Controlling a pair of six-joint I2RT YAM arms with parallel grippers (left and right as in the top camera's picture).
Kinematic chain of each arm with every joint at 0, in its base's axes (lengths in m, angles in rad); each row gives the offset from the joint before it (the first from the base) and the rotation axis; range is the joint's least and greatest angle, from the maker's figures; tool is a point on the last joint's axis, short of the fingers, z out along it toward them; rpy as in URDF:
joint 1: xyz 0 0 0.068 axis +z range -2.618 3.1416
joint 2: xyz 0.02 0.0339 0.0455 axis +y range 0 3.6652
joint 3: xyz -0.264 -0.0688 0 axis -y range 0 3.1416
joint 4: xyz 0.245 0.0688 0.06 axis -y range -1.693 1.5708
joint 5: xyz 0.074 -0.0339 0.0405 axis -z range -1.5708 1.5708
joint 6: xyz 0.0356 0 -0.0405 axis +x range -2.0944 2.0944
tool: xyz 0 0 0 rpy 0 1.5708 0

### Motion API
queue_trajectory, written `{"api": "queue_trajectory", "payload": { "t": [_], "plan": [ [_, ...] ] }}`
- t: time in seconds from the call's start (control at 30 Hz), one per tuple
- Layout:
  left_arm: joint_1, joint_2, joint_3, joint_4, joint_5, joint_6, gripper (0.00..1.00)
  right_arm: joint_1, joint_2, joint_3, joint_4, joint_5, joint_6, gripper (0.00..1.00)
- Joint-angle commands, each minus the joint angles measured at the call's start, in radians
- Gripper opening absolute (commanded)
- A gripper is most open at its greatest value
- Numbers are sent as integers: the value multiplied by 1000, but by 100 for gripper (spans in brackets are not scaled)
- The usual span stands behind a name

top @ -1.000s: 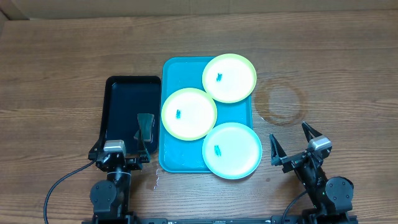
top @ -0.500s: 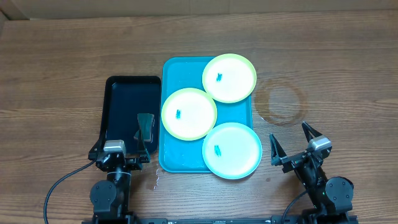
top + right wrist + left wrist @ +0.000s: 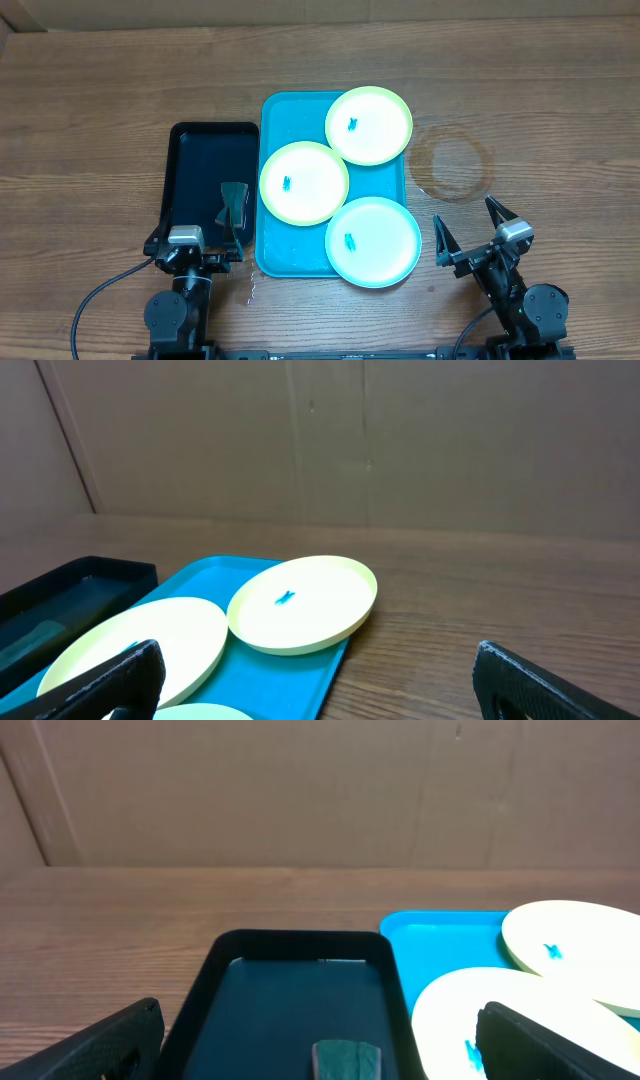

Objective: Clean dirty plates on tray and stack at the side

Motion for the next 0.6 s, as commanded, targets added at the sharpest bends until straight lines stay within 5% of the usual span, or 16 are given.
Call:
{"api": "queue_trajectory", "payload": {
  "t": [0.0,0.57],
  "plan": [
    [5,-6,5,7,26,-15,100,-4,-6,-11,6,10,0,100],
    [5,-6,131,-80,26,-33,100,-4,-6,-11,6,10,0,100]
  ]
}}
